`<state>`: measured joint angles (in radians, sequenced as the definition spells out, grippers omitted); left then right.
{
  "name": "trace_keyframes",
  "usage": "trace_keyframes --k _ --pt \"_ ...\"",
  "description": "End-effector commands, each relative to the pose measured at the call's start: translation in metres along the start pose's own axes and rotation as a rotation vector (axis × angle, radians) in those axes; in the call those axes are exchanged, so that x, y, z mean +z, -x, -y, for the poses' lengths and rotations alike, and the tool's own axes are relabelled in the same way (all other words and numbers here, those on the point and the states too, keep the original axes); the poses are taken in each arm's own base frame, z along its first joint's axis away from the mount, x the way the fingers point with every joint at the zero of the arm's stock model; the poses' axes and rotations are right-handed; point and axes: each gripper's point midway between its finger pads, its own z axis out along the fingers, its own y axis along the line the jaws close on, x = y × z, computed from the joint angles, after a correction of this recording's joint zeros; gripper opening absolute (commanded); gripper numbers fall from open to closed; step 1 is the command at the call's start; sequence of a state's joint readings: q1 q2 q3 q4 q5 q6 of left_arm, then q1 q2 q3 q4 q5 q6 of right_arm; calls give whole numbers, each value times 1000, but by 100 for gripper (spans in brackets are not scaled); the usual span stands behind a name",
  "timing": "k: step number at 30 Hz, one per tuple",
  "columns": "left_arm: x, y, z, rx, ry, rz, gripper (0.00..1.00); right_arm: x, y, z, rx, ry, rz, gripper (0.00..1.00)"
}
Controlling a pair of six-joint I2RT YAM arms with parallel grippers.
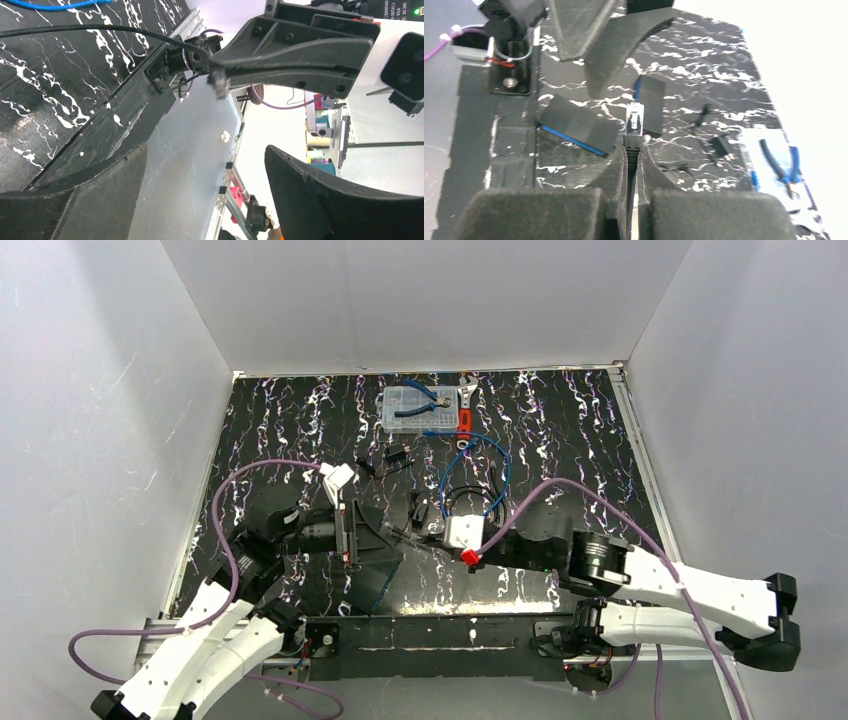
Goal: Insert the plug into the switch port
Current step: Pick up the connector from the center of the board, then insert the connector into the switch port.
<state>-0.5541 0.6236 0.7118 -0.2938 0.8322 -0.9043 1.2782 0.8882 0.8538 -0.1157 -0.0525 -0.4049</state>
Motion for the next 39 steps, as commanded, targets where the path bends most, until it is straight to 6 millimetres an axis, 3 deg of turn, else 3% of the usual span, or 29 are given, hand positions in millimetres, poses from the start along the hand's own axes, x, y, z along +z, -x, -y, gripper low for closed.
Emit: trace_keyframes --k 1,7,11,17,26,32,39 --pt "-7 8 7 71 30 48 92 -41 41 48 -62 -227 67 1" --pt "-9 13 -11 77 132 85 98 -96 38 94 -93 -508 -6 1" --pt "-8 16 -32 64 214 111 98 -116 29 102 -107 -581 -52 1" --pt "-15 24 -84 6 451 183 98 -79 -25 76 -43 -469 -208 1" --pt "-36 23 -154 -90 761 275 98 -5 -100 12 216 -255 -355 1" --pt "-42 7 -194 -176 868 308 98 26 -123 -38 381 -66 -391 1" --pt "-37 -17 -218 -244 885 257 98 46 -138 -70 470 27 -394 1"
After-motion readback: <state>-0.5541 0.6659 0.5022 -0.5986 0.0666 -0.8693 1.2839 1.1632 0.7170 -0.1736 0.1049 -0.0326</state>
